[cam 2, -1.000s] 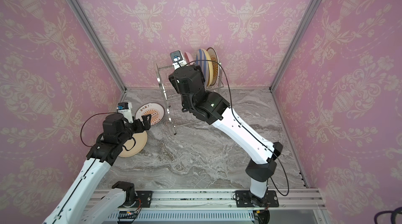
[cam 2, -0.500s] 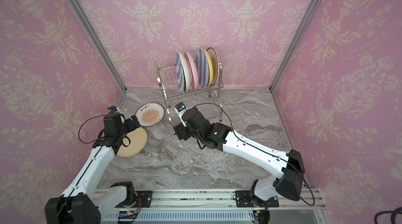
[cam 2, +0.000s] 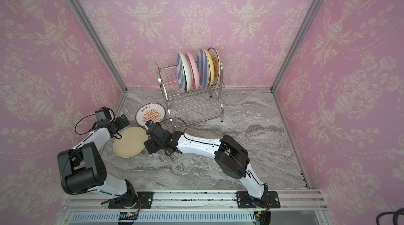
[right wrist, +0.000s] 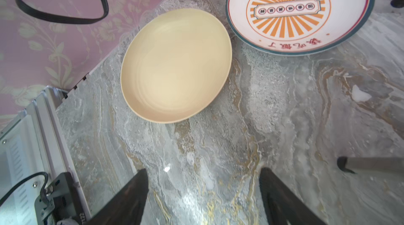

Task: Load plates into a dish rack
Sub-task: Pick up the plate from the middle-left of the table.

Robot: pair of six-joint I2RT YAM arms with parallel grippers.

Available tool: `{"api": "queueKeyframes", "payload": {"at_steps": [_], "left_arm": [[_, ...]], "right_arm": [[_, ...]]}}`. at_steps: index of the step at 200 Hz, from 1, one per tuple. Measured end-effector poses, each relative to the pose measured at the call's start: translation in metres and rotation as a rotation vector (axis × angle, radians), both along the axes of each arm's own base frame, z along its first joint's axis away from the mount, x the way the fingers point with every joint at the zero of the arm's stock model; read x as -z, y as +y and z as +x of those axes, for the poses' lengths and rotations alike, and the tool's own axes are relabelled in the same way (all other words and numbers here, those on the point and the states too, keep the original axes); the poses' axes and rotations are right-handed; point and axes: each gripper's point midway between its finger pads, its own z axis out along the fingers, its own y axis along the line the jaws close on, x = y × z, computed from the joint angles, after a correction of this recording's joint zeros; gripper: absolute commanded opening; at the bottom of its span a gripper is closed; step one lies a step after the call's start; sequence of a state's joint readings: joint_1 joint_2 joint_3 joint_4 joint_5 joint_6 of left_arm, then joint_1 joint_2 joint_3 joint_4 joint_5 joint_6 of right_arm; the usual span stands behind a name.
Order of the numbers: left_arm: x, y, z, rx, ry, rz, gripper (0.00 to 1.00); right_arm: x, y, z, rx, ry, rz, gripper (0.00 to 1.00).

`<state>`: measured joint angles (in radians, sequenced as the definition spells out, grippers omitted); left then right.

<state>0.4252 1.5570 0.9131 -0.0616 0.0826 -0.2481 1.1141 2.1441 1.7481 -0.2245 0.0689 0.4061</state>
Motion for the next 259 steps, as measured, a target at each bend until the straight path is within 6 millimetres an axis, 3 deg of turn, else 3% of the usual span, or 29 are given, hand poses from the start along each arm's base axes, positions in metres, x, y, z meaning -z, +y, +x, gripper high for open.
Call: {"api": "queueKeyframes", "payload": {"at_steps": [37,75,128,165,259], "left_arm": [[0.002,0.002,0.015,0.032,-0.022,-0.032,0.99],[0.012,0.0,0.028,0.074,-0.007,-0.057,0.99],[0.028,0.001,0.027,0.083,0.015,-0.093,0.99],[0.042,-0.007,0.028,0.112,0.03,-0.149,0.99],[0.058,-0.026,0.005,0.11,0.088,-0.239,0.99]], "right_arm": [[0.014,0.028,0.014,0.02,0.021,0.005,0.82],[0.048,0.035,0.021,0.044,0.051,-0.053,0.81],[0.085,0.039,0.036,0.095,0.164,-0.038,0.79],[0.085,0.045,0.054,0.129,0.2,0.012,0.77],[0.087,0.054,0.051,0.13,0.261,0.044,0.69]]}}
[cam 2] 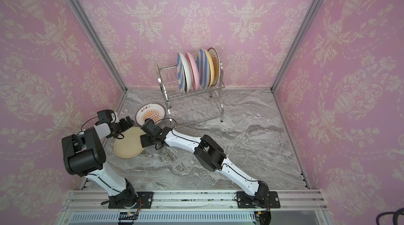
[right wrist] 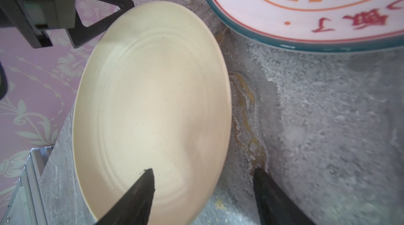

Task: Load plates into a dish rack
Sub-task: Pick up the plate from the middle-left of the table.

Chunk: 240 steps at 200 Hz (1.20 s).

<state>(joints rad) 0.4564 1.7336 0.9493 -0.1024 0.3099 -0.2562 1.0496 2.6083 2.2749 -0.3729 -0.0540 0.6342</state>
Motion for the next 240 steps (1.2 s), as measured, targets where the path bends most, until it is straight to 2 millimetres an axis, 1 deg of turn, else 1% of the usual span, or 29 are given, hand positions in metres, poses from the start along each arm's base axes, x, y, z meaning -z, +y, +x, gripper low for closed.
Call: {"api": "queueKeyframes", "payload": {"at_steps": [10,32,46,66,87,105,120,147,161,179,194,218,240], "left_arm": [[0.0,-0.003,-0.004,-0.003,0.001,-0.01,0.99],[-0.002,-0.011,-0.013,-0.009,-0.007,-0.041,0.99],[-0.004,-0.016,-0.018,-0.015,-0.015,-0.061,0.99],[-0.002,-0.023,-0.023,-0.02,-0.021,-0.091,0.99],[0.004,-0.028,-0.029,-0.03,-0.018,-0.111,0.99],[0.003,-0.032,-0.034,-0.04,-0.035,-0.123,0.99],[0.003,-0.037,-0.039,-0.045,-0.041,-0.13,0.99],[0.002,-0.044,-0.039,-0.04,-0.047,-0.142,0.99],[0.002,-0.048,-0.039,-0.034,-0.048,-0.148,0.99],[0.002,-0.054,-0.039,-0.021,-0.048,-0.15,0.99],[0.0,-0.058,-0.039,-0.01,-0.051,-0.15,0.99],[-0.005,-0.063,-0.037,0.006,-0.062,-0.146,0.99],[-0.01,-0.067,-0.036,0.019,-0.072,-0.143,0.99]], "right_arm": [[0.004,-0.001,-0.001,0.001,0.008,-0.008,0.68],[0.004,-0.002,-0.001,0.0,0.01,-0.01,0.64],[0.005,-0.002,-0.002,0.0,0.012,-0.012,0.63],[0.006,-0.004,-0.002,0.002,0.009,-0.011,0.59],[0.008,-0.01,-0.005,0.003,0.014,-0.021,0.54],[0.009,-0.015,-0.009,0.002,0.016,-0.025,0.51],[0.01,-0.02,-0.011,0.003,0.019,-0.031,0.47],[0.011,-0.03,-0.017,0.007,0.027,-0.04,0.42],[0.012,-0.038,-0.019,0.017,0.033,-0.046,0.38],[0.014,-0.048,-0.021,0.03,0.044,-0.057,0.3],[0.015,-0.054,-0.02,0.042,0.048,-0.052,0.27],[0.015,-0.057,-0.015,0.06,0.052,-0.042,0.23],[0.017,-0.058,-0.013,0.068,0.053,-0.035,0.16]]}}
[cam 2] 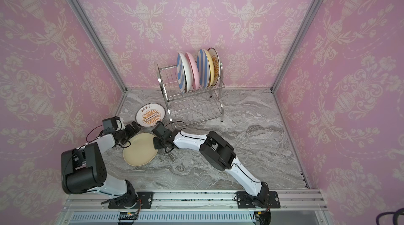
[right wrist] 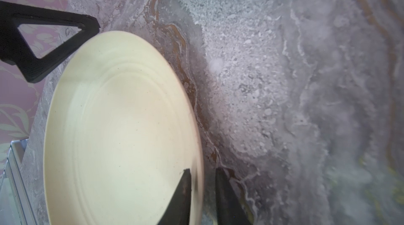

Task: Load plates into a dish rack
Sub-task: Pick up the plate from the middle-left of the table.

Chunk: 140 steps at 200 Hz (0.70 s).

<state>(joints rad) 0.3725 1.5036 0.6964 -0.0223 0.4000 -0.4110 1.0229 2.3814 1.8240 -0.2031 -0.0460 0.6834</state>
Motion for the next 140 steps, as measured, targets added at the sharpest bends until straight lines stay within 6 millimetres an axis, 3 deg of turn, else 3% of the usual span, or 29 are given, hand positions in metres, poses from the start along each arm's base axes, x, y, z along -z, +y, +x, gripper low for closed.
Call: {"api": "queueKeyframes", "payload": {"at_steps": [66,91,111,140], "left_arm": [[0.001,-0.025,-0.004,0.058,0.005,-0.019,0.99],[-0.007,-0.034,-0.007,0.081,-0.005,-0.015,0.99],[-0.018,-0.036,-0.01,0.081,-0.02,-0.007,0.99],[-0.044,-0.033,-0.013,0.066,-0.061,0.027,0.99]], "right_arm": [[-0.004,-0.003,0.002,0.009,-0.019,-0.005,0.0],[-0.009,-0.012,0.004,0.03,-0.046,-0.035,0.0],[-0.023,-0.024,0.005,0.04,-0.094,-0.071,0.0],[-0.06,-0.043,0.005,0.041,-0.195,-0.113,0.0]]}}
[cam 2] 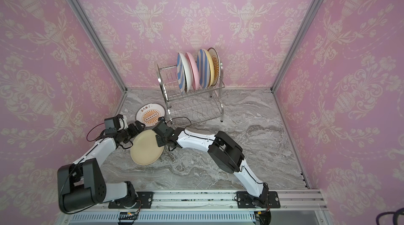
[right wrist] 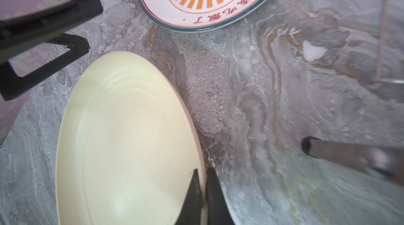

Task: Load plates into a dish rack
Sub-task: Pick up the plate from the middle-left of the table.

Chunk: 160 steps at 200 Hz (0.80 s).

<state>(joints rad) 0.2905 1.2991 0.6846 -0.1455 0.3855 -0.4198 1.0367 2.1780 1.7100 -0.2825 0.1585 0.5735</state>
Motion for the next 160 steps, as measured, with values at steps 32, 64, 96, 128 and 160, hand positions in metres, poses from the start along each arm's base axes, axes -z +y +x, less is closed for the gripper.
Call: {"api": "queueKeyframes", "payload": {"at_steps": [32,64,96,128,160], "left_arm": [[-0.042,0.004,0.009,-0.007,-0.094,0.035,0.99],[-0.071,-0.004,0.02,0.023,-0.171,0.055,0.99],[-0.083,-0.043,0.027,0.131,-0.226,0.061,0.99],[-0.093,-0.052,0.033,0.16,-0.277,0.058,0.99],[-0.107,-0.059,0.034,0.191,-0.329,0.043,0.99]], "right_arm": [[-0.051,-0.03,-0.013,-0.018,-0.106,-0.019,0.0],[-0.099,-0.069,-0.037,-0.024,-0.211,-0.049,0.0],[-0.146,-0.114,-0.055,0.01,-0.323,-0.091,0.0],[-0.205,-0.17,-0.067,0.109,-0.435,-0.091,0.0],[-0.251,-0.215,-0.076,0.199,-0.53,-0.112,0.0]]}}
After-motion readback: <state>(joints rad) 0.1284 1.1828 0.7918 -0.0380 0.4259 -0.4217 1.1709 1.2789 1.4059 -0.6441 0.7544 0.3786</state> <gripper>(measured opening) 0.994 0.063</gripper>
